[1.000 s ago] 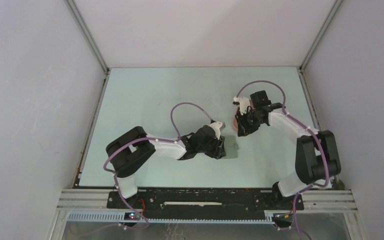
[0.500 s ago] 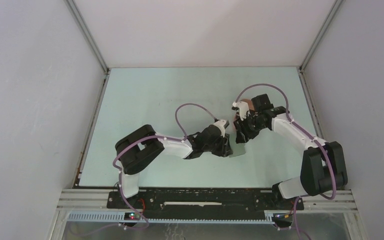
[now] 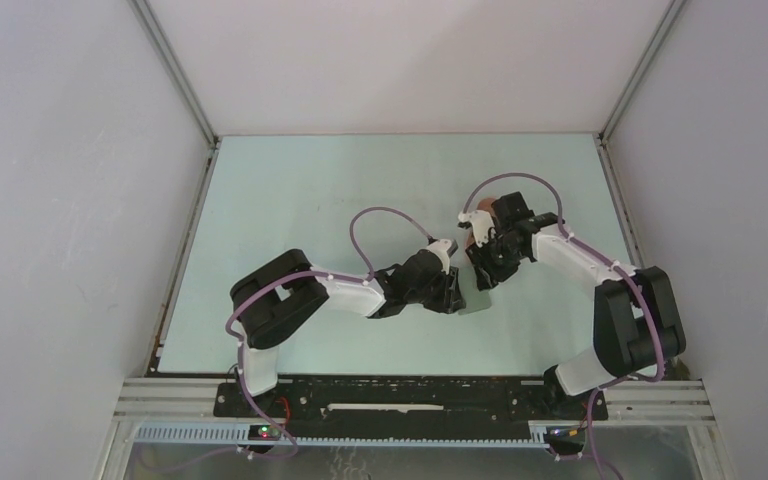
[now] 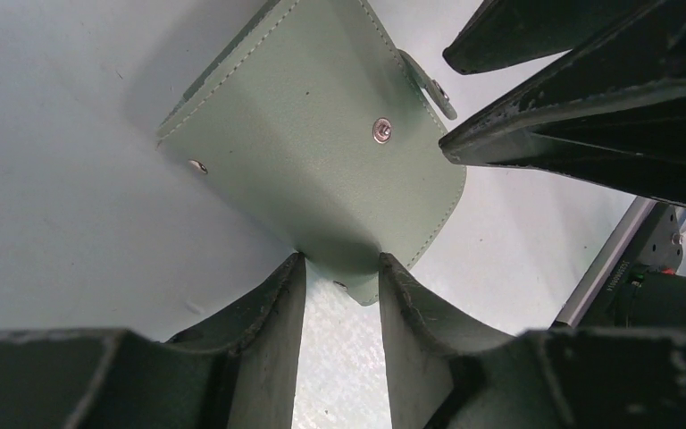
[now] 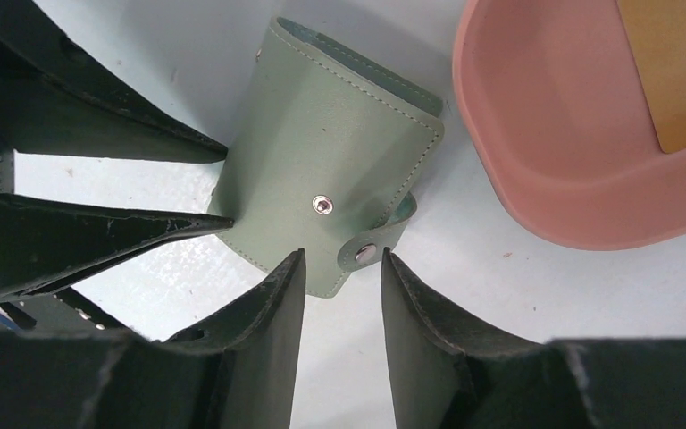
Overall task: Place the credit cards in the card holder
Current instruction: Close the card holder at the center of the board.
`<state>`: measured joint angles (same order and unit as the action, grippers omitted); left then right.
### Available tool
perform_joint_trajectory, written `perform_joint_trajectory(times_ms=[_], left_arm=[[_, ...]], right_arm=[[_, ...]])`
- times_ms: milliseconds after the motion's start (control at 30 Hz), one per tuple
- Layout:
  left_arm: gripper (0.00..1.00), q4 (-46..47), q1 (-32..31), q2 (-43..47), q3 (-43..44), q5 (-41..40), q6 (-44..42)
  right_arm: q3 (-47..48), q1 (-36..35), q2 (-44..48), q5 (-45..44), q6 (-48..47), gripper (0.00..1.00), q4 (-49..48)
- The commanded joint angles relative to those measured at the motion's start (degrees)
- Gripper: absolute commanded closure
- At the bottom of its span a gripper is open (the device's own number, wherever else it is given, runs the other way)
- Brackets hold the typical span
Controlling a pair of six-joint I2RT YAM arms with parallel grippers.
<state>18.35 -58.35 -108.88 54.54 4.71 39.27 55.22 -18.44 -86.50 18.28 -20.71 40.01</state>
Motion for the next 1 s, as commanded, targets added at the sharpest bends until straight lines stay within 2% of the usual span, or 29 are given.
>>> perform_joint_trajectory(times_ms=[0, 200, 333, 533, 967], left_arm=[[0.59, 0.5, -0.3, -1.2, 1.1, -0.7, 1.1], [0.60, 0.8, -0.5, -1.3, 0.8, -0.8, 1.4], [0.60, 0.9, -0.5, -1.3, 0.9, -0.8, 1.3], [0.60, 1.4, -0.5, -1.6, 1.3, -0.5, 1.4], [0.60, 1.6, -0.6, -3.3, 3.7, 1.3, 1.0]], right_arm=[[0.1, -1.0, -0.9, -3.4, 1.2, 0.56, -1.4], [0.1, -1.5, -1.6, -5.8, 1.7, 0.69, -2.3], [0.1, -1.5, -0.8, -6.1, 1.8, 0.84, -2.4], [0.1, -1.0, 0.6, -5.3, 1.8, 0.99, -2.8], [0.9, 0.9, 3.1, -2.0, 1.1, 1.00, -3.7]])
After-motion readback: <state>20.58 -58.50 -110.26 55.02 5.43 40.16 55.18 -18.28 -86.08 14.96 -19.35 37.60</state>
